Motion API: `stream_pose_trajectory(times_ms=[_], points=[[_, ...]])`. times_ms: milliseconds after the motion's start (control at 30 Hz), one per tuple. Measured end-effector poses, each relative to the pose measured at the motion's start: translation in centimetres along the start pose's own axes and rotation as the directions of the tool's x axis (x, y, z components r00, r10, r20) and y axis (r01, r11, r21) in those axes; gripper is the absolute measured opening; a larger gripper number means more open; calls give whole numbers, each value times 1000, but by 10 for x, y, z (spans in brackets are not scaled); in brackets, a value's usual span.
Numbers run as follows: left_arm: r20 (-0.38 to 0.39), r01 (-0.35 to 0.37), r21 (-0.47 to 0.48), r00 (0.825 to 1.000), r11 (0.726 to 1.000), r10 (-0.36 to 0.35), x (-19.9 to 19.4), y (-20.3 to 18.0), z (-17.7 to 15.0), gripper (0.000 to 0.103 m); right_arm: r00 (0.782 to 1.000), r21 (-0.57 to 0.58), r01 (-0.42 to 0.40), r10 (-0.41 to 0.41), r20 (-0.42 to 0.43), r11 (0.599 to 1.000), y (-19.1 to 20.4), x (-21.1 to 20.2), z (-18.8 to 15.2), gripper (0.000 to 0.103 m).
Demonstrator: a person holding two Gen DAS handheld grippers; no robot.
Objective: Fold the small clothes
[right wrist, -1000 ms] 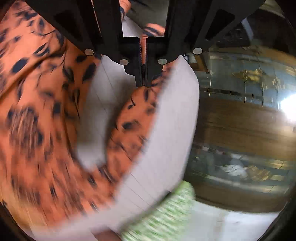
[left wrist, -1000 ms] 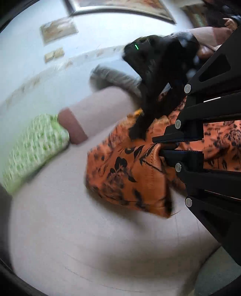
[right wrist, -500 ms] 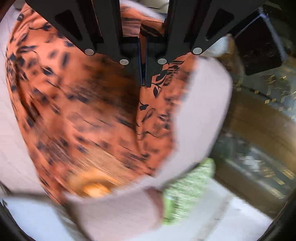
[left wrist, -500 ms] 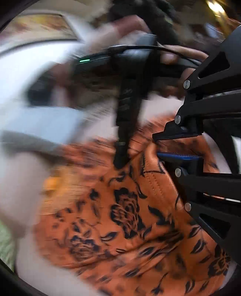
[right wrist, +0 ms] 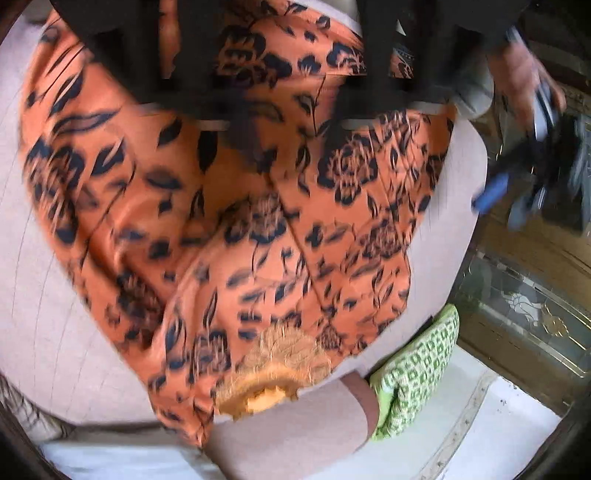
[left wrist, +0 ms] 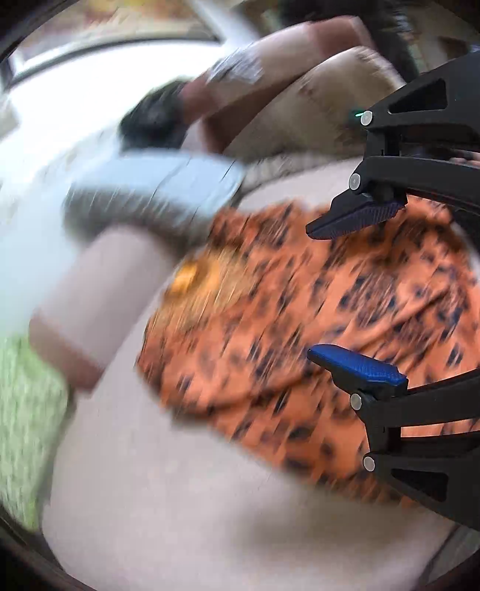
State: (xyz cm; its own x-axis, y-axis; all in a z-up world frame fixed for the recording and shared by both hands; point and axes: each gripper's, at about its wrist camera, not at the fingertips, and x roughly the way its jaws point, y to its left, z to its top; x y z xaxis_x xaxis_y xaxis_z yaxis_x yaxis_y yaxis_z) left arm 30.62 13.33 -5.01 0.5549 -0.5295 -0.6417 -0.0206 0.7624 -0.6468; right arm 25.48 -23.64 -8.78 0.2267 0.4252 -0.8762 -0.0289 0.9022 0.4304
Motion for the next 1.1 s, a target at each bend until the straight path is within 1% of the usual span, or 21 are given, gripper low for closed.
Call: stream_pose_trajectory(times_ms=[67,100,133,167,233,300,367,433,500,567,633,667,700,733,767,833,933,967,1000,1067,1100], points=[[19,-29,-46,999,999,30,-6,6,6,59,999,-20,29,-29,-25,999,5,16,-12,64],[24,-53,-79,998,995,55,-4,14,14,58,998,-30,41,-43,-40,999,6,26,-17,56],[24,-74,-106,997,992,77,2,17,18,57,997,-37,56,-58,-55,998,6,33,-22,40],[24,-90,-122,995,988,94,5,24,24,57,994,-48,93,-96,-55,995,8,39,-23,32],[12,-103,-159,994,982,106,13,38,32,57,988,-84,147,-150,-34,986,15,33,-22,5],[-4,-104,-199,994,975,105,24,46,45,57,996,-70,93,-93,2,993,19,7,-20,5],[-20,-109,-231,994,967,107,40,49,55,57,992,-98,117,-112,52,988,24,-25,-20,5],[-36,-119,-249,993,961,114,60,53,68,57,991,-109,131,-126,54,985,18,-40,-24,6],[-70,-126,-252,991,960,112,86,56,75,56,990,-124,136,-139,-15,983,5,-22,-26,13],[-111,-87,-274,992,958,59,111,59,77,47,962,-145,245,-259,-83,959,-3,-3,-24,14],[-119,-57,-293,993,954,23,120,66,78,34,977,-153,203,-211,-36,967,4,-19,-15,16],[-113,-59,-315,993,947,24,125,71,78,34,990,-154,143,-142,17,978,13,-34,-4,20],[-112,-63,-337,993,939,27,127,74,79,34,994,-162,106,-100,47,981,21,-41,7,43],[-103,-47,-362,995,931,10,127,77,80,34,995,-177,90,-79,67,980,30,-44,20,72],[-89,-24,-380,996,925,-11,128,80,82,34,994,-203,81,-65,84,976,40,-42,35,80],[-53,-5,-389,998,921,-17,128,80,86,36,996,-264,62,-40,86,962,60,-21,77,80],[-97,-5,-414,995,910,-39,146,93,85,36,1000,-246,4,3,27,969,75,34,149,78],[-114,12,-450,991,893,-71,154,99,81,36,999,-218,-48,48,-6,975,76,55,174,78],[-122,24,-478,988,878,-93,161,105,77,31,996,-193,-83,77,-36,978,77,74,190,75],[-97,51,-543,988,838,-123,169,116,72,29,994,-178,-93,79,-81,980,86,114,215,70],[-88,61,-557,987,828,-132,172,117,72,29,993,-201,-69,49,-104,977,96,137,227,67]])
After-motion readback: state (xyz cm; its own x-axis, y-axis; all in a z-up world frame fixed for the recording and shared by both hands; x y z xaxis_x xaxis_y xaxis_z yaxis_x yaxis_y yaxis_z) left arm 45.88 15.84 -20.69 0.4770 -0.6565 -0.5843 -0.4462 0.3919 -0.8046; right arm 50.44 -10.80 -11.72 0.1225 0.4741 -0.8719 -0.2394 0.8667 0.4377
